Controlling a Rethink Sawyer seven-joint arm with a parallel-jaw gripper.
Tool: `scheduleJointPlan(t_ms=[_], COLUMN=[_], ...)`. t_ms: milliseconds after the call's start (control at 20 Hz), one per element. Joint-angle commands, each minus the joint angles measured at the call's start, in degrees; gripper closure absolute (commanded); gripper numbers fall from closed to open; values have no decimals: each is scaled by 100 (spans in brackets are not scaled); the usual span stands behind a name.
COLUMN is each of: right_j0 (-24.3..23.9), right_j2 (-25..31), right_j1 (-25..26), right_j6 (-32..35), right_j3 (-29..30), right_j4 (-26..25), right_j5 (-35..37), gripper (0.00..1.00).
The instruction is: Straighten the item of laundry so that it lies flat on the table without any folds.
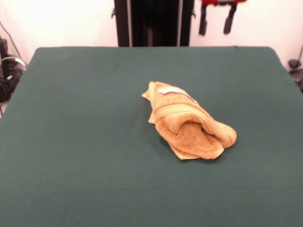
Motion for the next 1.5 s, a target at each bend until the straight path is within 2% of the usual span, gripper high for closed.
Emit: scheduleJointPlan(t_ms=[50,450,850,1300,1500], right_j0=[-70,-177,-546,-803,-1120], right_j2=[299,289,567,687,1050], right_j1=[1022,1355,1191,1153,1328], right_j6=[677,560,389,-97,-227], right_j3=[-553,-826,-541,-937,-1107], right_j4=[-191,-197,-152,-436,-627], right_j5=[-512,-618,-639,-142,-647], gripper=[0,0,0,0,0])
